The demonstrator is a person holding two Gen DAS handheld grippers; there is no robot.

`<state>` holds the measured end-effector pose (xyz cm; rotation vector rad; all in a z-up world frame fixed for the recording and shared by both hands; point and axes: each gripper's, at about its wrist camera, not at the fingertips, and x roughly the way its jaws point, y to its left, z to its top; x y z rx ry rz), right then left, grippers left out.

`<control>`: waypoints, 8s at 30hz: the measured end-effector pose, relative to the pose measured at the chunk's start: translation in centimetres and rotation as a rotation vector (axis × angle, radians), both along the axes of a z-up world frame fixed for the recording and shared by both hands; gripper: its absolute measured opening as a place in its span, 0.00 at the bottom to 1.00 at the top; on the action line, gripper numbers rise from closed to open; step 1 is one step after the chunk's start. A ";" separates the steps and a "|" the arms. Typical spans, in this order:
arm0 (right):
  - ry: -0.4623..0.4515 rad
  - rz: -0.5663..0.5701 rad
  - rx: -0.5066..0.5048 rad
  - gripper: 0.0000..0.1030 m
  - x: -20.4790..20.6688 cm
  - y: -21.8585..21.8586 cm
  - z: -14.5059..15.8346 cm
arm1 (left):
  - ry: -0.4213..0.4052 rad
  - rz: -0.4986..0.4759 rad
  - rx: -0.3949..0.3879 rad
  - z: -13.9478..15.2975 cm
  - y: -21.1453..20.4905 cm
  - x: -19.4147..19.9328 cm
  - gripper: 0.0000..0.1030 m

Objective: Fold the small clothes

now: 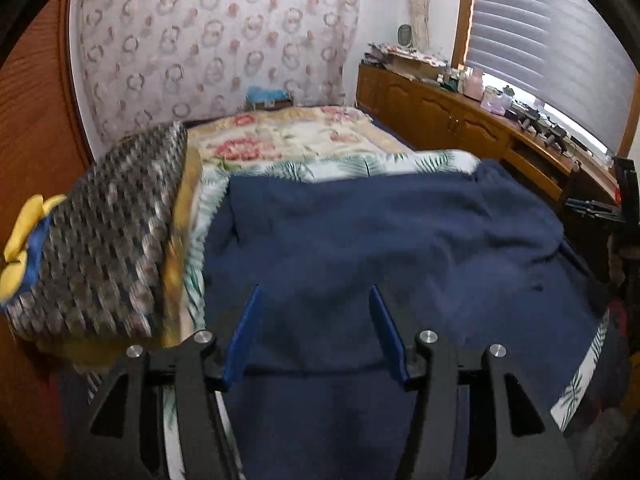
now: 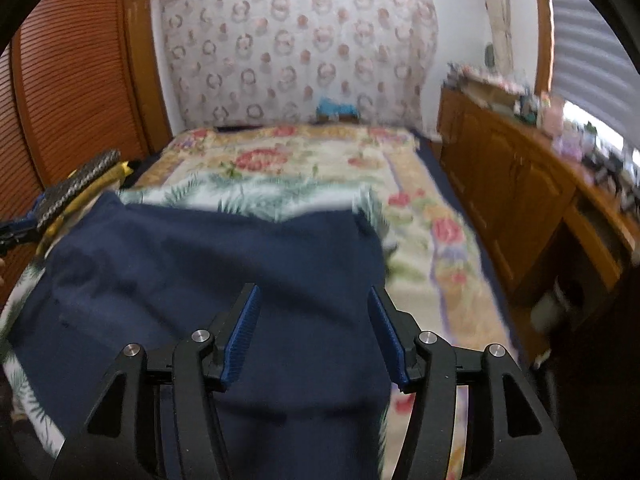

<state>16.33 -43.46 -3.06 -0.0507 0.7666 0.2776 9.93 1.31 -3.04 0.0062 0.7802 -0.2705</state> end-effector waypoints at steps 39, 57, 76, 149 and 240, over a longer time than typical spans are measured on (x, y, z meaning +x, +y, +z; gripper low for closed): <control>0.091 -0.057 -0.018 0.27 0.5 0.6 -5.2 | 0.108 0.171 -0.084 -4.7 1.3 1.5 0.10; -0.152 -0.022 0.041 0.00 -2.7 -0.1 2.2 | -0.137 0.140 -0.109 1.8 0.8 -3.5 0.01; -0.199 0.030 0.065 0.00 -10.6 -1.3 5.5 | -0.178 0.141 -0.139 2.5 1.8 -10.2 0.02; 0.071 0.171 -0.118 0.69 -4.7 8.8 -6.6 | -0.025 0.240 -0.053 -4.0 4.1 -10.1 0.03; 0.010 0.117 -0.044 0.69 -5.4 6.6 -5.2 | -0.201 -0.197 -0.144 6.1 -11.1 -5.7 0.04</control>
